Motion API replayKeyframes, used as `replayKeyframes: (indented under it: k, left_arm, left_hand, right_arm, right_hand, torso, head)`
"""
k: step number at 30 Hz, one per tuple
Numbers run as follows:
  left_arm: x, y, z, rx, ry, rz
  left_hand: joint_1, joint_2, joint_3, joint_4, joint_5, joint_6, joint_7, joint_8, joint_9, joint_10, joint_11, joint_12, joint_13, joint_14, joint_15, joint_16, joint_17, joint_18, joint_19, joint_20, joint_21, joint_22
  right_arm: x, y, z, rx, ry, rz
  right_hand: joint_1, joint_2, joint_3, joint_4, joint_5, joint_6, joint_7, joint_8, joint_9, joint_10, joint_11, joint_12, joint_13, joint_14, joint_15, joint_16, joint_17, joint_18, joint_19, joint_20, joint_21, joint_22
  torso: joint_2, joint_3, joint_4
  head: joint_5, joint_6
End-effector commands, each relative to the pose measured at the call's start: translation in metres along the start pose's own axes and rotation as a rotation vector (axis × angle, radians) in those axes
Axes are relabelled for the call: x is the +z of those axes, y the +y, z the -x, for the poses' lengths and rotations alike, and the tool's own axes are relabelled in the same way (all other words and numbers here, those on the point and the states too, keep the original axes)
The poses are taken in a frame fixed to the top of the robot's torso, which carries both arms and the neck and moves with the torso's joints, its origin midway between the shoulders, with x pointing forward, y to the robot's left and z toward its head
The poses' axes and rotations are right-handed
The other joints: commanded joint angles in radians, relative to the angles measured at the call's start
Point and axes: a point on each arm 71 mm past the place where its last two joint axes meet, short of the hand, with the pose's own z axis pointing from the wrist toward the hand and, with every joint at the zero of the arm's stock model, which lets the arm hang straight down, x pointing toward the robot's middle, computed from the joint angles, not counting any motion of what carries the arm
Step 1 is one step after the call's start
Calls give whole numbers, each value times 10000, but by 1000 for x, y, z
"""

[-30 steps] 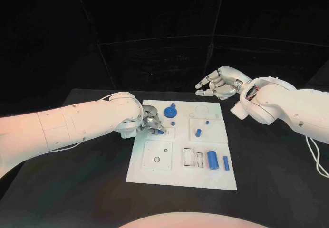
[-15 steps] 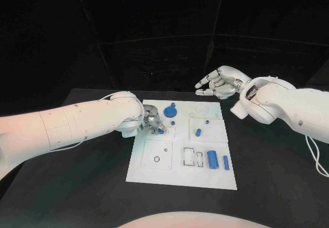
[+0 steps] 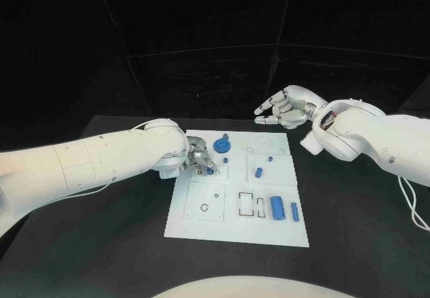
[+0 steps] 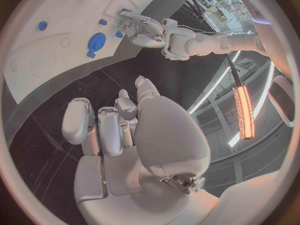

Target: Assemble the parts on the task board

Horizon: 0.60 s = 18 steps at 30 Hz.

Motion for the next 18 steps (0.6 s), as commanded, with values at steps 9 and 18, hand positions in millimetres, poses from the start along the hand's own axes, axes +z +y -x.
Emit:
replayKeyframes:
  k: [9, 18]
  left_arm:
    - [1, 0, 0, 145, 198, 52]
    - [0, 3, 2, 18, -9, 57]
  left_hand:
    - [-597, -12, -309, 407, -27, 253, -3, -127, -118, 145, -16, 128, 169, 1057, -56, 31, 2634, -147, 66, -60, 61, 75]
    - [-1022, -392, -2551, 1209, -874, 478, -83, -247, -343, 247, -86, 226, 378, 1057, -120, 31, 2634, -163, 100, -126, 102, 181]
  right_arm:
    - [0, 1, 1, -35, 46, 62]
    - [0, 1, 2, -109, -22, 57]
  right_hand:
    - [-5, 95, -19, -33, 39, 78, -8, 44, 3, 68, 7, -6, -32, 451, -63, -56, -28, 64, 15, -82, -53, -7]
    - [-17, 86, -33, -32, 27, 68, -7, 42, -1, 44, 8, -46, -72, 437, -63, -101, -90, 72, -9, -83, -75, -42]
  torso:
    - [-2, -10, 13]
    - [-5, -18, 14]
  head:
    - [-29, -29]
    - [-32, -26]
